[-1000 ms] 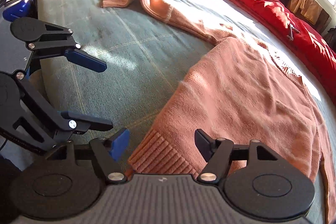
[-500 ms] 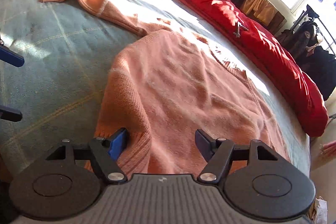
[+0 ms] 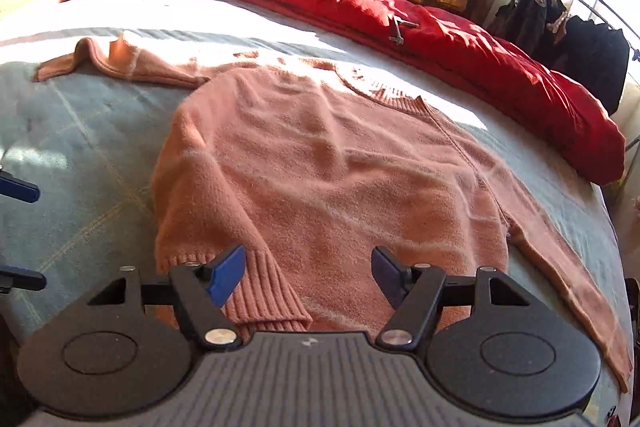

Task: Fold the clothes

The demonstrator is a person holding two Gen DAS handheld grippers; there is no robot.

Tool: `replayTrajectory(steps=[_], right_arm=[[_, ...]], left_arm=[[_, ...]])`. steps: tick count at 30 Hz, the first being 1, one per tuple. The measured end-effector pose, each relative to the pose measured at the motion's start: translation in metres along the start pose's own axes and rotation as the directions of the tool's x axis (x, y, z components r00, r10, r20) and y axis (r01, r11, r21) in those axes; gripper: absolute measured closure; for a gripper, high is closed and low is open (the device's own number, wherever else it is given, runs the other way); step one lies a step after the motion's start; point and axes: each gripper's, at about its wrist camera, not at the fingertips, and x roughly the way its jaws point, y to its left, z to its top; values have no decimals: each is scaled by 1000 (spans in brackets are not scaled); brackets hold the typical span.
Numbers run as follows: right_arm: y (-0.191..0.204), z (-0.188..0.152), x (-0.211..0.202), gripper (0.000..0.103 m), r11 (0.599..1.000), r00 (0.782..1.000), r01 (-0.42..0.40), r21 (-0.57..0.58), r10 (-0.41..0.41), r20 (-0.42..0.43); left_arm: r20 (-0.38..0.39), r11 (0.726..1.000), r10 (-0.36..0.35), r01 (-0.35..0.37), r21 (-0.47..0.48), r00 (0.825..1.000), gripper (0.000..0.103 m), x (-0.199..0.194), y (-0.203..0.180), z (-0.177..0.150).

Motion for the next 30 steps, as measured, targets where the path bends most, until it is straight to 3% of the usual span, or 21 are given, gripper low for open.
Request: replayTrajectory(steps=[3,5,8,13,16,20,28,30], right_arm=[[32,1,-7,34,986,992,-124,-112,123,-8],[60,-5,-1,44,962,990,-140,-233,129,-63],[89,-26,8,55,902,990,-101,-420,47,-135],[96,-52,-1,55,793,983,-12,-609,-102,-153],[95,-67,-6,54,701,975,56,-711,-192,-113],[104,-76,-3,51,593,969,123,-795,-246,-34],[120,-62,19,51,533,974,165,-830,-218,54],[120,-58,26,54,542,977,149,-827,-209,39]], left_arm=[[-4,1000,3,-3,2,1000,24,0,-1,-1],[-5,1000,7,-7,4,1000,24,-1,-1,-2],[2,1000,7,-7,4,1000,24,-6,0,-5],[8,1000,0,0,-7,1000,23,-8,4,-8],[11,1000,-13,13,-6,1000,23,-5,3,-8],[15,1000,-28,28,5,999,23,-5,-1,-8],[17,1000,-25,25,-2,1000,23,-7,0,-10],[16,1000,-22,22,-5,1000,23,-7,2,-11]])
